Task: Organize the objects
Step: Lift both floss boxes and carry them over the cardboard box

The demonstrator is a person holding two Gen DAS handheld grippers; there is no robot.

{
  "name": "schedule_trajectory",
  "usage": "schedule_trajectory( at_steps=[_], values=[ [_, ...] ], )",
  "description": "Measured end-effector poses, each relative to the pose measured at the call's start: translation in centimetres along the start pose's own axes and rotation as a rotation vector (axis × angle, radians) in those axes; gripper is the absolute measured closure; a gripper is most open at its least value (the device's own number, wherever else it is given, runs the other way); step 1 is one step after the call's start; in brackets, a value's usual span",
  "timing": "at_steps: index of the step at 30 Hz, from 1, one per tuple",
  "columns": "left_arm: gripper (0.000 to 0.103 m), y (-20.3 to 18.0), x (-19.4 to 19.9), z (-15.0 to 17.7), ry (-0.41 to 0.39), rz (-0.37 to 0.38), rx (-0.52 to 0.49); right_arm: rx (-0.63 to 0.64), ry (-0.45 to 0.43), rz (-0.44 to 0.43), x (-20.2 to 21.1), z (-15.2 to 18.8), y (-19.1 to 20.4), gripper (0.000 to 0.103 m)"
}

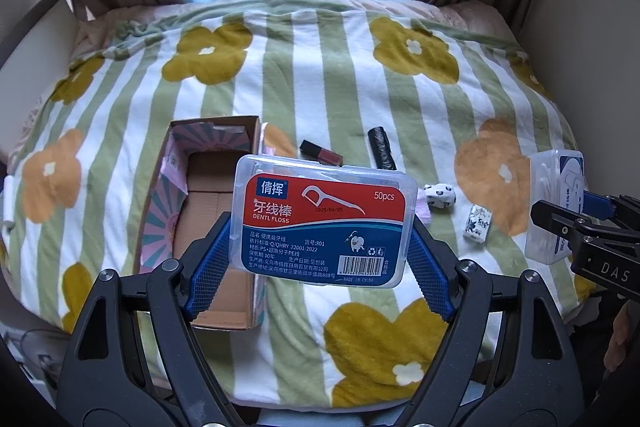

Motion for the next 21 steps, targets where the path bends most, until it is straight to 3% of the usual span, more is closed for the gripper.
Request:
schedule_trajectory(
  at_steps=[11,21],
  values=[
    [0.023,9.3,-1.7,0.5,0.05,-0.029,0.017,0.088,0.022,-0.047,-2.3,-3.9,10.3,0.047],
    [0.023,16.2,-8.4,2.9,0.192,-0.041,-0.021,0.214,0.072,-0.066,-8.2,-8.7,19.7,0.047]
  ],
)
Point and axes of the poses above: each gripper's, at about its wrist camera, not at the fingertips, and x roughly against the way its jaws point, y to its left, z to its underside, the point moved 6 cm from there along -x, roughly the way its jaws point, and after that the axes turned 12 degrees about y, right-handed, at the moved point
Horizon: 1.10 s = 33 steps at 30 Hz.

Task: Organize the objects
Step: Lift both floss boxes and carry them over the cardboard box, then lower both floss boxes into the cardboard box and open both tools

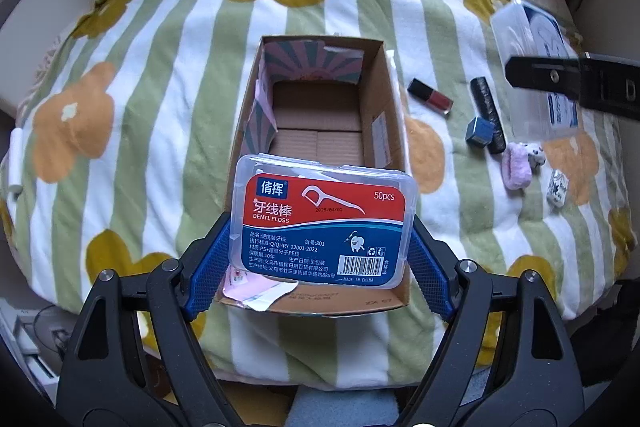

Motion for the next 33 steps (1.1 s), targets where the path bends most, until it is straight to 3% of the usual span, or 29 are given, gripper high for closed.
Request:
schedule_trajectory(
  at_steps=[9,13,14,21,31,33],
  values=[
    [0.023,1.0,-7.0,0.0,0.107,-0.029,-0.13,0.12,0.086,0.007,-8.4,-4.8,4.5,0.047],
    [0.023,0.5,-9.7,-0.5,0.129,-0.06,-0.235,0.188,0.115,-0.013,-11.9,-6.5,6.1,0.047],
    [0.023,0.4,-10.2,-0.6,0.131,-0.069,-0.261,0.164,0.144,0.075,-12.7,-7.0,6.2,0.047],
    [0.023,-0.6,-14.0,-1.2,0.162,-0.132,-0.462,0.304,0.228,0.026,-19.1,-8.8,8.0,0.047],
    [0.023,-1.6,-15.2,-3.2,0.152,-0.145,-0.6,0.292,0.297,-0.027,-21.8,-8.3,8.1,0.046],
    [0.015,-1.8,-14.8,-3.6,0.14,-0.147,-0.613,0.288,0.301,-0.024,-21.9,-8.4,8.1,0.043]
  ],
)
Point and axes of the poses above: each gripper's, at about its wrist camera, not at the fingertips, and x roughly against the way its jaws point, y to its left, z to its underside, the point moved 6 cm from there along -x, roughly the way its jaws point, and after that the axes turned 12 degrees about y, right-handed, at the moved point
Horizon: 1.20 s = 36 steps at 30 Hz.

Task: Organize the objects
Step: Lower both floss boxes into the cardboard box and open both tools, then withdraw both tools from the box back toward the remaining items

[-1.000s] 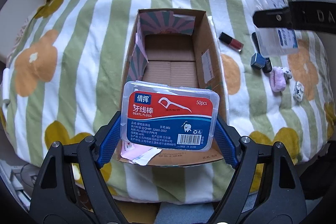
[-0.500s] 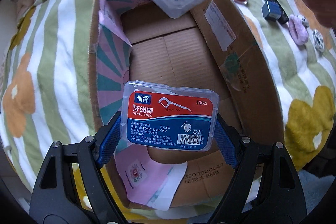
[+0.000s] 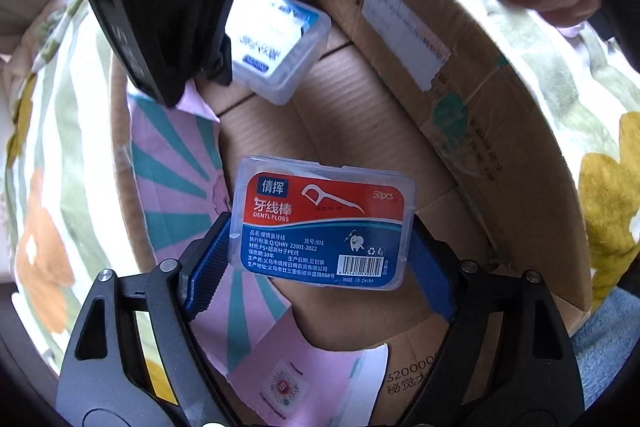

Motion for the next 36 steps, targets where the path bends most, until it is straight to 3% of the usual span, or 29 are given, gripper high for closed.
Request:
schedule_trajectory(
  at_steps=[1,2,4,8,22,36],
  values=[
    [0.002,0.1,0.3,-0.2,-0.009,-0.001,-0.004,0.0,-0.007,-0.007,0.1,-0.1,0.1,0.037],
    [0.001,0.1,0.7,-0.3,-0.023,0.001,-0.006,0.006,-0.019,-0.02,0.4,-0.1,0.3,0.031],
    [0.0,0.3,1.3,-0.4,-0.032,0.002,-0.013,0.028,-0.035,-0.024,0.8,-0.3,0.8,0.0],
    [0.0,0.7,1.4,-0.4,-0.029,0.011,-0.011,0.06,-0.038,0.012,1.2,-0.3,1.1,0.0],
    [0.0,0.4,1.5,1.2,-0.055,0.011,0.011,-0.013,-0.027,0.025,2.9,1.0,0.3,0.0],
    [0.0,0.3,8.6,4.4,-0.151,0.018,0.139,-0.104,-0.188,0.004,13.2,7.6,1.9,0.0]
  ],
)
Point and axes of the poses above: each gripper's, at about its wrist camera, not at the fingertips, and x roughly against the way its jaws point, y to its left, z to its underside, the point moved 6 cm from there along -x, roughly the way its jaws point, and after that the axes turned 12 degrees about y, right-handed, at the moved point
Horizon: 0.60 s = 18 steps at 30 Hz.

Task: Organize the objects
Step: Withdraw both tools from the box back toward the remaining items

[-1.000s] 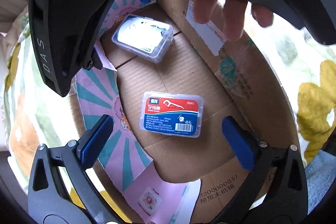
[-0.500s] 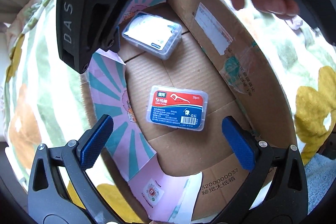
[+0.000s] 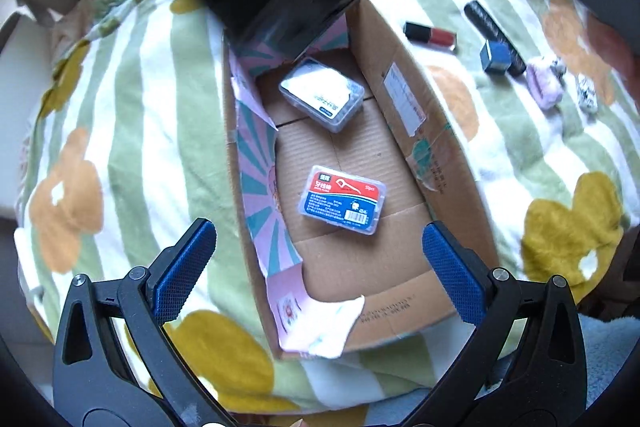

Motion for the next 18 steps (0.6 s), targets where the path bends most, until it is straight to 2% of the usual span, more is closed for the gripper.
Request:
schedule_trajectory(
  at_steps=[7,14,18],
  values=[
    [0.0,-1.2,4.9,2.3,-0.07,0.051,0.056,-0.099,-0.096,0.069,6.1,4.2,-2.6,0.0],
    [0.0,-3.2,8.6,2.3,-0.123,0.121,0.139,-0.281,-0.186,0.09,11.1,10.3,-6.9,0.0],
    [0.0,-5.1,10.4,1.7,-0.159,0.133,0.145,-0.342,-0.218,0.121,13.5,13.9,-9.7,0.0]
  ],
)
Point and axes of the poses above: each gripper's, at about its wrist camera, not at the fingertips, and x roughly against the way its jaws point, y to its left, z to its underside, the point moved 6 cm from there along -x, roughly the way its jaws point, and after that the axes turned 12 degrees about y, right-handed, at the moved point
